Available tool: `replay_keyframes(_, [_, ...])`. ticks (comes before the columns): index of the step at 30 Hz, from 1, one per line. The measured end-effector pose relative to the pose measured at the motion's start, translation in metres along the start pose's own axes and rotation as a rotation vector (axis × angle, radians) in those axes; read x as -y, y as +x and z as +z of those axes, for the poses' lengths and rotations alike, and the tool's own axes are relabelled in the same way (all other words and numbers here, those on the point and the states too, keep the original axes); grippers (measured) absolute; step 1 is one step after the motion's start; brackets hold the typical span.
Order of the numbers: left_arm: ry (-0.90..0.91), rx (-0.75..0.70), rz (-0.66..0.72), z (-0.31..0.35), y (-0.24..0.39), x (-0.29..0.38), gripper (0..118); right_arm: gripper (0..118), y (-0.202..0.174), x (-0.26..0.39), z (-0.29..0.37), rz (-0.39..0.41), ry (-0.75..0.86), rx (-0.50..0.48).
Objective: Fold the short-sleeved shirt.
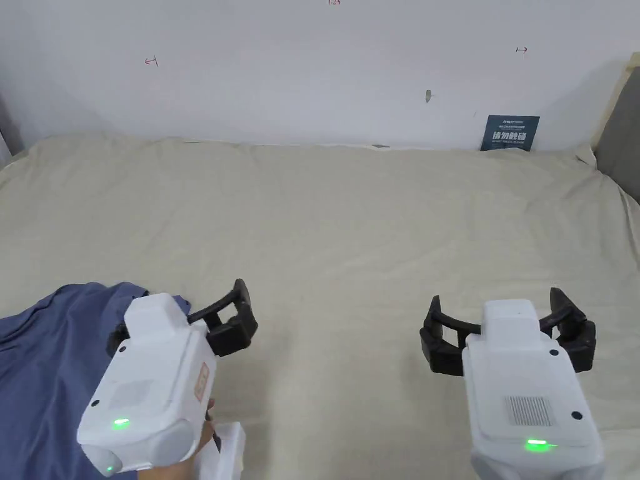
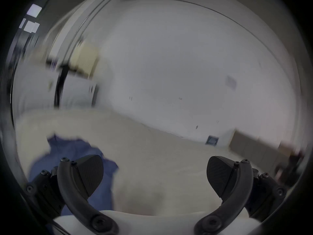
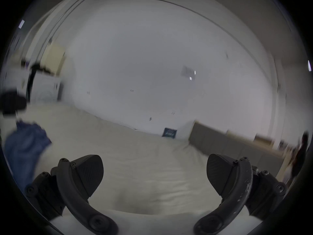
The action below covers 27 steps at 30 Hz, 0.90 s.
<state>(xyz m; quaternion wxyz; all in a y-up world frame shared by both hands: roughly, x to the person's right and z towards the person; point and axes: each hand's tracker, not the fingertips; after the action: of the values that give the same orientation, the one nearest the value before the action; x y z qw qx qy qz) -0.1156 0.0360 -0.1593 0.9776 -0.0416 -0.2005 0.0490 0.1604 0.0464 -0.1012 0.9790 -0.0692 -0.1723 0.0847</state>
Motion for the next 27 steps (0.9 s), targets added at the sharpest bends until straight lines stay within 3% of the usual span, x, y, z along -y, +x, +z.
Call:
replay_keyframes(2, [0.028, -0.011, -0.129, -0.002, 0.010, 0.009, 118, 118, 0.002, 0.003, 0.000, -0.057, -0.020, -0.026])
replay_keyframes(5, [0.045, -0.007, -0.204, -0.002, 0.014, 0.019, 118, 118, 0.005, 0.008, -0.002, -0.103, -0.047, -0.046])
replay_keyframes(27, [0.025, 0.002, -0.209, 0.000, 0.011, 0.019, 118, 118, 0.001, 0.007, 0.003, -0.076, -0.042, -0.060])
